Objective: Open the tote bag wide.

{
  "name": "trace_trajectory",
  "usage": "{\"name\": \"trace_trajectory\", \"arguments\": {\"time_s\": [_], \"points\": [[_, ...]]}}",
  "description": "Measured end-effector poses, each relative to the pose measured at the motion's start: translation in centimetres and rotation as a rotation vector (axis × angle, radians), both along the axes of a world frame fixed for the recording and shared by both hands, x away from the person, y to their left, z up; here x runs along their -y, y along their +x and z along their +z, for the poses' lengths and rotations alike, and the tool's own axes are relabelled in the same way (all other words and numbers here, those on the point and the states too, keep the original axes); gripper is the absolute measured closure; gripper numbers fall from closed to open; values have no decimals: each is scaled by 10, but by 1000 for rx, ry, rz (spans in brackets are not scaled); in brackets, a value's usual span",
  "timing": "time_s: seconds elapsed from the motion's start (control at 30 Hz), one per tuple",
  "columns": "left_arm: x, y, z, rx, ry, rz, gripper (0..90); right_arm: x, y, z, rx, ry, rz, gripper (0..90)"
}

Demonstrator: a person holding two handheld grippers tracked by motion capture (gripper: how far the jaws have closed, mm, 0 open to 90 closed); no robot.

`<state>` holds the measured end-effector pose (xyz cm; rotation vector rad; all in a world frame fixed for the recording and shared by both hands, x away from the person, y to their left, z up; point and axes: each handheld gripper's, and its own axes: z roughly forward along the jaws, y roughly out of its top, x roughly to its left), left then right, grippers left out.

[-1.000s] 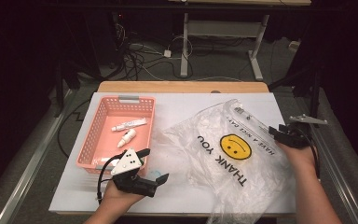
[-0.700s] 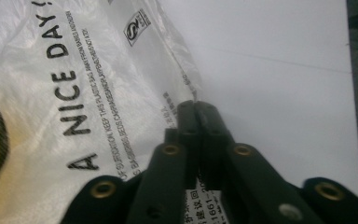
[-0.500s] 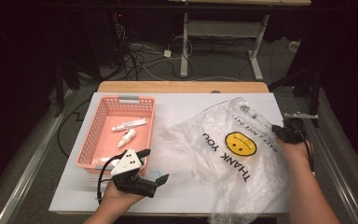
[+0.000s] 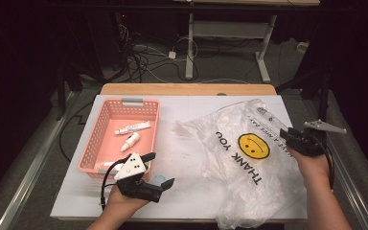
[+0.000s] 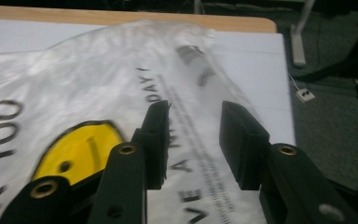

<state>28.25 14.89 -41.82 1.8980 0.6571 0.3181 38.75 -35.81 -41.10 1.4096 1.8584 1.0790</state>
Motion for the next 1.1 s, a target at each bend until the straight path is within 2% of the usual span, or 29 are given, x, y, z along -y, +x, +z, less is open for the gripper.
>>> {"name": "trace_trajectory", "arguments": {"time_s": [0.03, 0.07, 0.13, 0.17, 0.2, 0.27, 0.47, 0.67, 0.77, 1.1], "points": [[0, 0, 0, 0, 1, 1, 0, 0, 0, 0, 0, 0, 0, 619], [-1, 0, 0, 0, 0, 4, 0, -9, -13, 1, 10, 11, 34, 614], [-2, 0, 1, 1, -4, 8, 0, -18, -24, 0, 16, 15, 65, 609], [-3, 0, 1, 1, -5, 11, 0, -18, -24, 0, 16, 15, 65, 609], [-4, 0, 1, 1, -6, 14, 0, -30, -37, -3, 16, 20, 107, 602], [-5, 1, 1, 0, -7, 18, 0, -35, -41, -4, 16, 27, 120, 598], [-7, 2, 1, -1, -8, 28, 0, -71, -63, -14, -1, 19, 225, 587], [-9, 3, 1, -2, -7, 32, 0, -107, -69, -19, -26, -3, 328, 576], [-9, 3, 1, -2, -7, 32, 0, -130, -66, -19, -34, -25, 392, 546], [-10, 3, 1, 4, -3, 30, 0, -166, -60, -26, -53, -89, 476, 571]]}}
